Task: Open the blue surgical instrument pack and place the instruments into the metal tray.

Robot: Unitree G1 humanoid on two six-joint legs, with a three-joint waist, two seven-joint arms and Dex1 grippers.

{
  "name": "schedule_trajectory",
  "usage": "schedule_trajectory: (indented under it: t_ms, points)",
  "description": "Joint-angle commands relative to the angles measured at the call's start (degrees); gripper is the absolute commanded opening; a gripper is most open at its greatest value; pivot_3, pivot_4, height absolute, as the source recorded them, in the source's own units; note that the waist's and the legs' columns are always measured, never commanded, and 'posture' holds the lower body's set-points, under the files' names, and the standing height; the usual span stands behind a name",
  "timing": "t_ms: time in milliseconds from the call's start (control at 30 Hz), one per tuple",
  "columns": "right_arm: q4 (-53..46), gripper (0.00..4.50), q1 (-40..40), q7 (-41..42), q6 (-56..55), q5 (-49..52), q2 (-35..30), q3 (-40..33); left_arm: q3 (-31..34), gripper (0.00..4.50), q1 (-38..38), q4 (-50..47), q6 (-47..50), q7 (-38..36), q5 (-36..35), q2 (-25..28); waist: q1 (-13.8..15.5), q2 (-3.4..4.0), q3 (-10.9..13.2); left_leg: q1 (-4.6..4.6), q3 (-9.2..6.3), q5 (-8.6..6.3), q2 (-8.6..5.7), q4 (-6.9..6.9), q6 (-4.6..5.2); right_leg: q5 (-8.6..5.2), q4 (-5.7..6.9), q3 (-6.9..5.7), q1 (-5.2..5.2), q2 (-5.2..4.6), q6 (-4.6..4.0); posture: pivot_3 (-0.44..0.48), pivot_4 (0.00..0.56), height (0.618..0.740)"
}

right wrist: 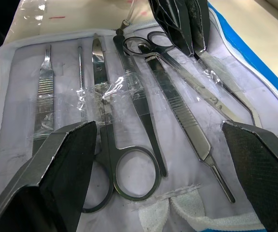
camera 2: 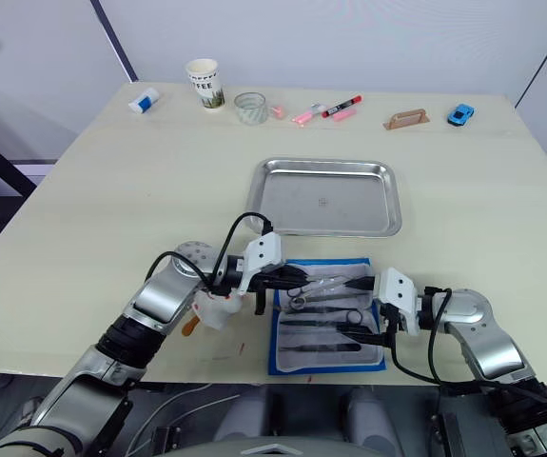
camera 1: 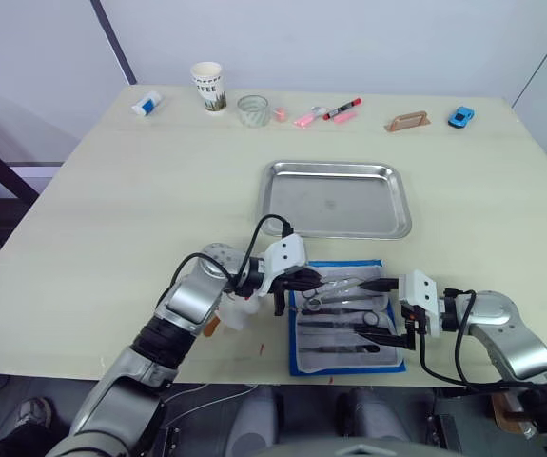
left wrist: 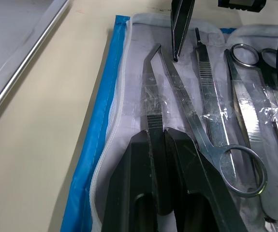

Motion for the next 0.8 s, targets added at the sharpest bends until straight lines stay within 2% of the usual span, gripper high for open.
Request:
schedule_trajectory:
  t_ms: [33, 800]
  points:
    - [2.3, 4.5, 1.4, -0.6, 1.8, -3.1, -0.9, 1.8, -0.7, 0.04, -1.1, 0.5, 0.2, 0.0, 1.1, 0.2, 0.0, 0.0, 0.0, 0.0, 0.0, 0.0, 0.0, 0.0, 0.0, 0.0, 0.0, 0.0, 0.0, 0.0, 0.0, 0.0, 0.15, 0.74]
    - [1.9, 4.5, 1.6, -0.2, 3.3, -3.4, -0.9, 3.1, 0.3, 0.04, -5.4, -2.8, 6.1, -4.2, -0.6, 2.5, -0.1, 0.01, 0.0, -0.01, -0.01, 0.0, 0.0, 0.0, 0.0, 0.0, 0.0, 0.0, 0.0, 0.02, 0.0, 0.0, 0.15, 0.74]
